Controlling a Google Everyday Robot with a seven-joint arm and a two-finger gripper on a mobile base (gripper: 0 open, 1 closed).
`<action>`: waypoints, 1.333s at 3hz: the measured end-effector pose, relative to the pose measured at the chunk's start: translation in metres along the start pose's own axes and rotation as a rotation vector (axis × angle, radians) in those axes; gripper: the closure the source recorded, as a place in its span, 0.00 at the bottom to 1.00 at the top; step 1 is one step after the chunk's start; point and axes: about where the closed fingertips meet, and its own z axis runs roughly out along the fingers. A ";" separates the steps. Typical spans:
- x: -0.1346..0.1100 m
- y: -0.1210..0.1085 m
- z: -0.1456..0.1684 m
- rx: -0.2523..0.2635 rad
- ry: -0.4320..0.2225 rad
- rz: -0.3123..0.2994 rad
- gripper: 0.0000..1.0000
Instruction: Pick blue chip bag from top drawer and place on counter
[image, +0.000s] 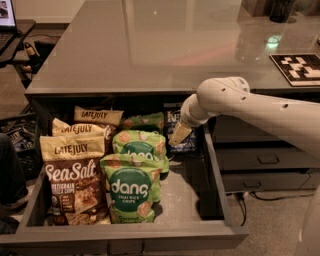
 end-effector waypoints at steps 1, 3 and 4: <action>0.005 -0.001 0.008 -0.011 0.002 -0.002 0.00; 0.013 0.030 0.028 -0.078 -0.004 -0.049 0.42; 0.002 0.040 0.020 -0.058 -0.024 -0.105 0.64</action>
Offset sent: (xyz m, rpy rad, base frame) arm -0.0091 0.0027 -0.0565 0.0059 0.0992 0.0724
